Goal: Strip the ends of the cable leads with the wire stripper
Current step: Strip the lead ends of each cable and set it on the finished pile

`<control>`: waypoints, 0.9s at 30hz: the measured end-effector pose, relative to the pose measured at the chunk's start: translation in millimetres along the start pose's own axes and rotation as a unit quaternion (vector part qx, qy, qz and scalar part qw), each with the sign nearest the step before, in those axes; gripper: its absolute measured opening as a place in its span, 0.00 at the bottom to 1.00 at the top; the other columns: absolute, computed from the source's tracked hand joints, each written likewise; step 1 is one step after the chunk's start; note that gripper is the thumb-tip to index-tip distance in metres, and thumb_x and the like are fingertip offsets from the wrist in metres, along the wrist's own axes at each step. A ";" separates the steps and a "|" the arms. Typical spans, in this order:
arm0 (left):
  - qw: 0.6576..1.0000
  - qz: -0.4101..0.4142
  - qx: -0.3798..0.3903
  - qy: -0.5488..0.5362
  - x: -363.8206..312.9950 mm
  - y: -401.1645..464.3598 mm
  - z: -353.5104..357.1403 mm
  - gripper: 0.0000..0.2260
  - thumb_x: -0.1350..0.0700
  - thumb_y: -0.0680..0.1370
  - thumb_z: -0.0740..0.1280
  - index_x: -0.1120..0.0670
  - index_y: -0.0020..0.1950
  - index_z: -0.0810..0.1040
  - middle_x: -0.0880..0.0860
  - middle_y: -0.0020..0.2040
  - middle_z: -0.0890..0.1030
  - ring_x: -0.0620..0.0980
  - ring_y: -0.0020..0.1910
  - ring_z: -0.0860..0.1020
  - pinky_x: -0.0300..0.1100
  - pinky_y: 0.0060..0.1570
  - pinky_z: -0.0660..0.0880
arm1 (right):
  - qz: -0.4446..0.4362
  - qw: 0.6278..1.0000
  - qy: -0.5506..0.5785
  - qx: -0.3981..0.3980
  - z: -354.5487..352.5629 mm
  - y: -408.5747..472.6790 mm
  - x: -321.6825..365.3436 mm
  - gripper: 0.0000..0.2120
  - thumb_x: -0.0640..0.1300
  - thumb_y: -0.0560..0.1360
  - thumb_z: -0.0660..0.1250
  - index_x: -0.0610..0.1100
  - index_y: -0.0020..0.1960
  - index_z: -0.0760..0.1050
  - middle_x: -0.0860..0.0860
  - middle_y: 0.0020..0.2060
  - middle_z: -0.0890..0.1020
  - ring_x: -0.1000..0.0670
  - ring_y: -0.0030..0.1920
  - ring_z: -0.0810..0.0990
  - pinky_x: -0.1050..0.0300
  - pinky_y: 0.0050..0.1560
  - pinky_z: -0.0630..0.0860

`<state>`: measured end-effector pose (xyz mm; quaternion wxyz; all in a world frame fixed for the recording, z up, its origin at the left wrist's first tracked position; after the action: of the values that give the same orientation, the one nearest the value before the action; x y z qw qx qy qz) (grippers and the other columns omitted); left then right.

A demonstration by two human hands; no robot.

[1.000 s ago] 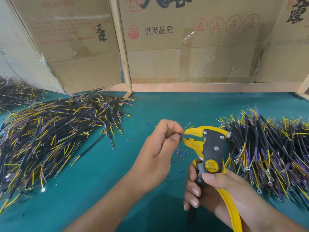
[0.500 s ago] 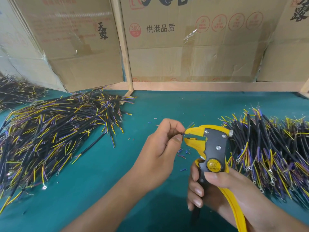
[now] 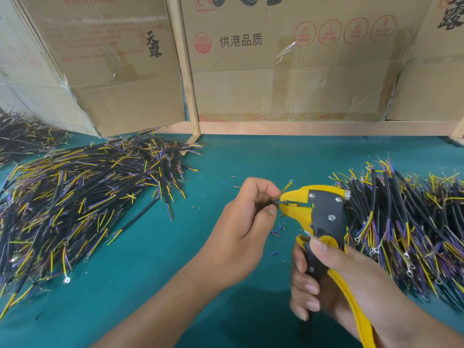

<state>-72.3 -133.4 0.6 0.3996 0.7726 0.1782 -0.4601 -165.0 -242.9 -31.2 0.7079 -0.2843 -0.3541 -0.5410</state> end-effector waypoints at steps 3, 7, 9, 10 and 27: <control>1.000 0.003 0.002 0.003 0.5 -0.2 0.4 0.07 0.59 0.80 0.56 0.48 0.52 0.70 0.41 0.40 0.73 0.43 0.39 0.68 0.33 0.41 0.67 | 0.002 0.998 -0.019 -0.063 -4.4 -4.0 -1.2 0.26 0.58 0.63 0.82 0.37 0.37 0.76 0.43 0.27 0.67 0.46 0.25 0.68 0.49 0.30 0.71; 1.000 0.017 0.005 0.016 0.0 -1.1 1.0 0.06 0.56 0.80 0.56 0.48 0.53 0.70 0.41 0.40 0.73 0.42 0.39 0.69 0.31 0.41 0.68 | -0.001 0.995 -0.011 -0.095 -6.6 -5.4 -3.1 0.28 0.59 0.60 0.83 0.38 0.35 0.74 0.44 0.26 0.64 0.47 0.23 0.65 0.52 0.27 0.68; 0.999 0.020 0.003 0.027 0.9 -1.6 -0.1 0.06 0.54 0.79 0.56 0.47 0.53 0.70 0.42 0.40 0.73 0.43 0.39 0.68 0.32 0.40 0.68 | 0.006 0.995 -0.018 -0.098 -2.9 -7.2 -0.1 0.28 0.60 0.60 0.83 0.39 0.34 0.72 0.45 0.25 0.63 0.49 0.21 0.63 0.55 0.25 0.67; 0.999 0.020 0.002 0.031 1.5 -1.8 -0.6 0.06 0.54 0.79 0.56 0.47 0.53 0.70 0.42 0.40 0.73 0.43 0.39 0.68 0.33 0.40 0.68 | 0.008 0.994 -0.025 -0.109 -1.8 -8.5 0.7 0.29 0.60 0.60 0.82 0.39 0.33 0.71 0.45 0.25 0.62 0.50 0.21 0.62 0.57 0.25 0.66; 0.994 -0.015 -0.063 0.090 11.0 8.6 -25.0 0.07 0.55 0.80 0.58 0.42 0.50 0.71 0.48 0.38 0.73 0.57 0.38 0.66 0.48 0.37 0.66 | -0.037 0.982 -0.036 -0.180 -9.2 -13.1 27.0 0.24 0.59 0.65 0.74 0.42 0.33 0.67 0.48 0.26 0.59 0.52 0.20 0.58 0.62 0.22 0.63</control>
<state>-47.0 -120.2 1.5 0.4229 0.7814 0.2535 -0.3825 -171.5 -268.8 -14.5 0.6119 -0.4127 -0.2863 -0.6110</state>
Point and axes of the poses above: each hand's wrist, its own y-axis towards the middle knuckle, its own z-axis out of the palm, x = y × z, the point moved 4 cm from there along y, towards the middle knuckle
